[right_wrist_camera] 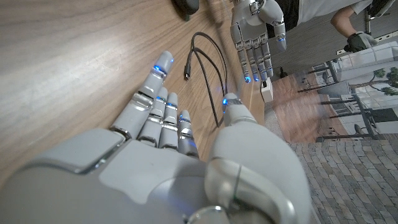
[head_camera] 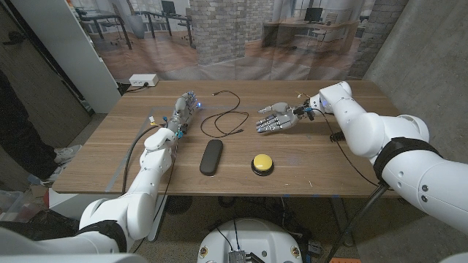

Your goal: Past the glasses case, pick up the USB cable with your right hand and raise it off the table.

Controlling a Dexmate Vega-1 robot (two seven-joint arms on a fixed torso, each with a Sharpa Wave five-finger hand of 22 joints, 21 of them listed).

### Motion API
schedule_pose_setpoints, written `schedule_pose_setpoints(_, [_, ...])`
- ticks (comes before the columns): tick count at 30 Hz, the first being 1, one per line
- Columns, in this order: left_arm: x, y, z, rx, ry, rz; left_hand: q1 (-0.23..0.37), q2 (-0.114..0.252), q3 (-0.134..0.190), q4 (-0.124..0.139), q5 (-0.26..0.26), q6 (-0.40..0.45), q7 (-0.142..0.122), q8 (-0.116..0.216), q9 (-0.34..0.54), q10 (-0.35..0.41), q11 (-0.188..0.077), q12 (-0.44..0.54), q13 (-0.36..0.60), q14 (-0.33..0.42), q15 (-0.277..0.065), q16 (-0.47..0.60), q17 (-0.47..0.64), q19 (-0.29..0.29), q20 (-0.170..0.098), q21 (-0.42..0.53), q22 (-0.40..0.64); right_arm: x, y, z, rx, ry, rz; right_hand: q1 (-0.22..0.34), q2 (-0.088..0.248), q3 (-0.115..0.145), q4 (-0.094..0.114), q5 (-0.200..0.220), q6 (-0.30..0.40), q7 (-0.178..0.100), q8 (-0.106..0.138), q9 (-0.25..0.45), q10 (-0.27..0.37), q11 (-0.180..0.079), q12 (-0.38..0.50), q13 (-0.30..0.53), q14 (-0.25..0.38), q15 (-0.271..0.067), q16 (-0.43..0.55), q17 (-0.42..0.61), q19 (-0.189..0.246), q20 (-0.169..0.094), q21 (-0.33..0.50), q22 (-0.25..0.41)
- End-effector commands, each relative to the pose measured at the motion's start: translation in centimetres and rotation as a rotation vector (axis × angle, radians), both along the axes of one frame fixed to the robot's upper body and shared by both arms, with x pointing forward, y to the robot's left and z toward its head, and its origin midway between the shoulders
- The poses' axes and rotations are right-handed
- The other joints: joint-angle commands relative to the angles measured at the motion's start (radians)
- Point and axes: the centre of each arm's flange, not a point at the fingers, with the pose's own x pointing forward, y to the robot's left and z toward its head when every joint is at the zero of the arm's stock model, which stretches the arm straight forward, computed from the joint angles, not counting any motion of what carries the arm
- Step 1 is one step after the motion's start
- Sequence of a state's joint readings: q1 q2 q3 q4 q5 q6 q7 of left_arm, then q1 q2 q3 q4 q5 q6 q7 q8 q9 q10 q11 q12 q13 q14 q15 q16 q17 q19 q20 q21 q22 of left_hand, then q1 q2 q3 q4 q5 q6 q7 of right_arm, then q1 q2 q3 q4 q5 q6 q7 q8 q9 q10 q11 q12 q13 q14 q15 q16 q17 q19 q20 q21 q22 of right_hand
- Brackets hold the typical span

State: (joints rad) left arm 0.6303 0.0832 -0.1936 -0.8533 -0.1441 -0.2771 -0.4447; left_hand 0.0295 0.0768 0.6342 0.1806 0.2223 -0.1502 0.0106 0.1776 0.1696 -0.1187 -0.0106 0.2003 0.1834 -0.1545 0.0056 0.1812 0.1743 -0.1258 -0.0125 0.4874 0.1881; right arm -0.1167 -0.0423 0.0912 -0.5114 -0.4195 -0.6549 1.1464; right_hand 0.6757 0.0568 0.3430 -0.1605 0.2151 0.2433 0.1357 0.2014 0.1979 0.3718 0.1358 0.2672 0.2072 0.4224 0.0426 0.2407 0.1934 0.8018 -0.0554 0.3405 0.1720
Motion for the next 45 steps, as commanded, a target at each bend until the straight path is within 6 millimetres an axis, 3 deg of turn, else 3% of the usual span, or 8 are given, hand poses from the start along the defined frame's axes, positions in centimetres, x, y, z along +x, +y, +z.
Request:
schedule_pose_setpoints(1, [0.5,-0.2,0.2,0.016,0.005,0.004,-0.005,0.099,0.008,0.001,0.006,-0.002,0.005,0.004,0.005,-0.003,0.004,0.005,0.006,-0.004,0.002,0.006,0.006,-0.001,0.004,-0.002,0.004,0.5,1.1,0.0,0.017,-0.005,-0.019,0.002,-0.011,-0.009,0.006,0.009,0.021,0.069,0.011,0.006,0.022,0.002,0.013,0.006,0.026,-0.004,0.011,0.004,0.019,-0.001,0.006,0.004])
schedule_pose_setpoints(24, [1.3,-0.7,0.1,0.023,0.017,0.014,-0.005,0.099,0.007,0.001,0.006,-0.004,0.005,0.003,0.005,-0.005,0.005,0.005,0.006,-0.005,0.002,0.006,0.006,-0.002,0.004,-0.003,0.004,1.0,2.8,0.0,0.068,-0.011,-0.058,0.126,0.018,-0.011,-0.003,0.037,0.108,0.061,0.02,0.013,0.141,-0.046,0.074,0.026,0.182,-0.064,0.05,0.016,0.109,-0.046,0.027,0.011])
schedule_pose_setpoints(39, [1.3,-0.7,0.4,0.021,0.013,0.012,-0.005,0.098,0.006,0.0,0.006,-0.005,0.004,0.004,0.005,-0.006,0.004,0.005,0.006,-0.005,0.001,0.006,0.006,-0.001,0.003,-0.004,0.004,1.0,4.2,-0.9,0.068,-0.011,-0.04,0.109,0.004,-0.034,0.019,0.037,0.133,0.064,0.019,0.014,0.149,-0.038,0.085,0.032,0.202,-0.057,0.039,0.016,0.119,-0.041,0.03,0.012])
schedule_pose_setpoints(45, [1.4,-0.7,0.4,0.02,0.016,0.012,-0.005,0.098,0.006,0.0,0.006,-0.005,0.005,0.004,0.005,-0.005,0.004,0.005,0.006,-0.005,0.001,0.006,0.006,-0.001,0.003,-0.004,0.004,1.1,4.9,-1.1,0.07,-0.015,-0.039,0.12,0.005,-0.034,0.017,0.04,0.143,0.062,0.019,0.014,0.16,-0.043,0.092,0.034,0.221,-0.067,0.038,0.015,0.131,-0.047,0.034,0.013])
